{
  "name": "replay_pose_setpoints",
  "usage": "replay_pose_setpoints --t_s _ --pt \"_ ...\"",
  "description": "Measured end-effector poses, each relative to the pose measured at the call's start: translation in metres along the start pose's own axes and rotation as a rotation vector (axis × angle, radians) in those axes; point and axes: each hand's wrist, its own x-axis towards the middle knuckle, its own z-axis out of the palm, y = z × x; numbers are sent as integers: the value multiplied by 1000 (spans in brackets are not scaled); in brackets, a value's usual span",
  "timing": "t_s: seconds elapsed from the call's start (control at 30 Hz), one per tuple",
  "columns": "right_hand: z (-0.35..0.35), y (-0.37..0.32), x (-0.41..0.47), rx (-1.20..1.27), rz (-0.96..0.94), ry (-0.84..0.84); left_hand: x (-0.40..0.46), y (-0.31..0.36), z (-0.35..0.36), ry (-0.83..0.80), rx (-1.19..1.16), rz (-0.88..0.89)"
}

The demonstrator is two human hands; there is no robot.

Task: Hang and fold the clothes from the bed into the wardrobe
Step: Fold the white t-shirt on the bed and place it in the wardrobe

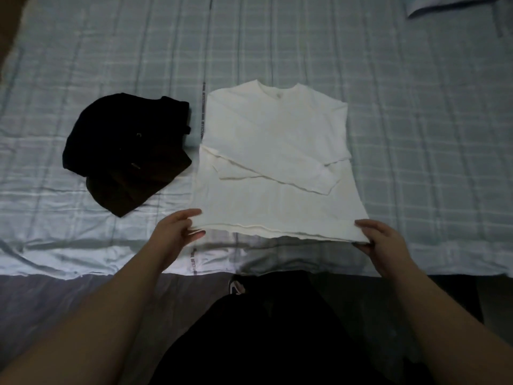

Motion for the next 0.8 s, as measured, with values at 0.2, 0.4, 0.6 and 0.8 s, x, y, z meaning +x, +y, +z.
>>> replay_pose_setpoints --t_s 0.2,0.4,0.6,0.8 --pt "7 -50 41 -108 -149 -58 27 44 15 15 343 191" --pt "29 -94 113 -293 -296 -2 68 94 67 253 318 241" --pt "53 -130 182 -655 -397 71 140 124 89 438 536 264" --pt "80 -116 264 -857 -398 124 222 129 100 427 701 228"
